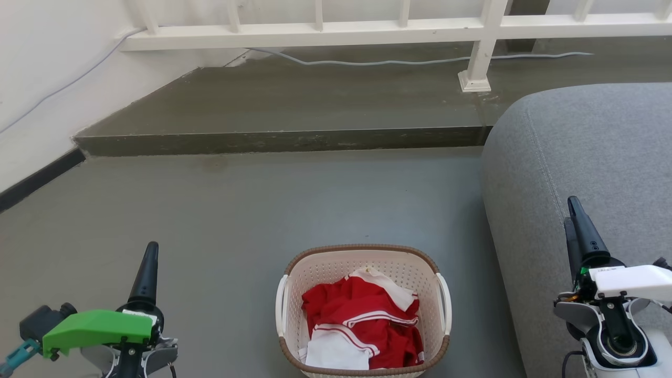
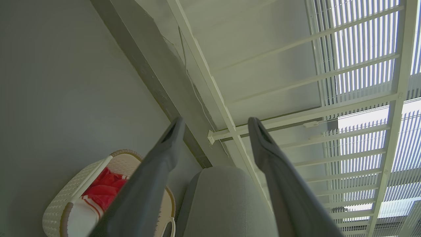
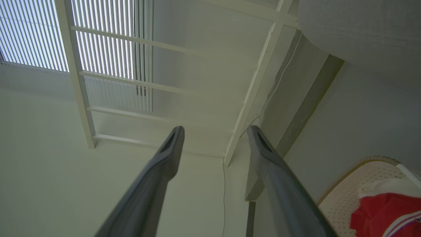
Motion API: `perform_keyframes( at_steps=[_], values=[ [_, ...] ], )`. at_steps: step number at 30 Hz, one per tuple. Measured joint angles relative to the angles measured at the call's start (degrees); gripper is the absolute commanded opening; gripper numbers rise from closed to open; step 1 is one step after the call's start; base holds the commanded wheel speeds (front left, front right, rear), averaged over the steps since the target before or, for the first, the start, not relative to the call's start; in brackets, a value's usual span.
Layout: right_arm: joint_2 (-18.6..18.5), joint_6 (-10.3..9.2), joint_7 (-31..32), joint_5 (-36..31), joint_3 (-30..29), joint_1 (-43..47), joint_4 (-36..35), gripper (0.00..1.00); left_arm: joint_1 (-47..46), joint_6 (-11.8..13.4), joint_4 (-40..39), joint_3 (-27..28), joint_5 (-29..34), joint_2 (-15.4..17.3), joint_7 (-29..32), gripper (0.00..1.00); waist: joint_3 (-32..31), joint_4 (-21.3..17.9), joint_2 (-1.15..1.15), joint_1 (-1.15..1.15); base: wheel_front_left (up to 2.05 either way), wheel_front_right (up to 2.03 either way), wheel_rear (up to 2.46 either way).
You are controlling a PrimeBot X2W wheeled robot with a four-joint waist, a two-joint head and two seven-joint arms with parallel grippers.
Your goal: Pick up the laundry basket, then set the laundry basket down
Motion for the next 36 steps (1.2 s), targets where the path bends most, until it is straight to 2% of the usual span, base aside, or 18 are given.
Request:
perform_keyframes(
  at_steps=[9,19,27,36],
  values=[
    [-1.5,0.01,-1.9,-5.7,2.3,-0.1,-0.9,1.00,-0.6,0.0,-1.2,-1.3,9.0,0.6,-1.7,1.00,0.1,-0.1,0.00,0.00,0.00,0.00,0.00],
    [-3.5,0.04,-4.0,-16.2,3.8,-1.4,-2.5,1.00,-0.7,0.0,-1.6,-3.3,20.3,0.7,-3.9,1.00,0.2,-0.2,0.00,0.00,0.00,0.00,0.00],
    [-4.7,-0.01,-5.5,-26.3,3.4,-1.4,-2.9,1.00,-0.8,1.3,-2.7,-3.8,29.1,0.8,-5.3,1.00,0.3,-0.3,0.00,0.00,0.00,0.00,0.00],
    [-4.6,-0.59,-7.3,-34.7,3.6,-1.4,-2.9,1.00,-0.9,1.4,-3.5,-5.2,36.8,0.7,-7.3,1.00,0.3,-0.2,0.00,0.00,0.00,0.00,0.00]
  ],
)
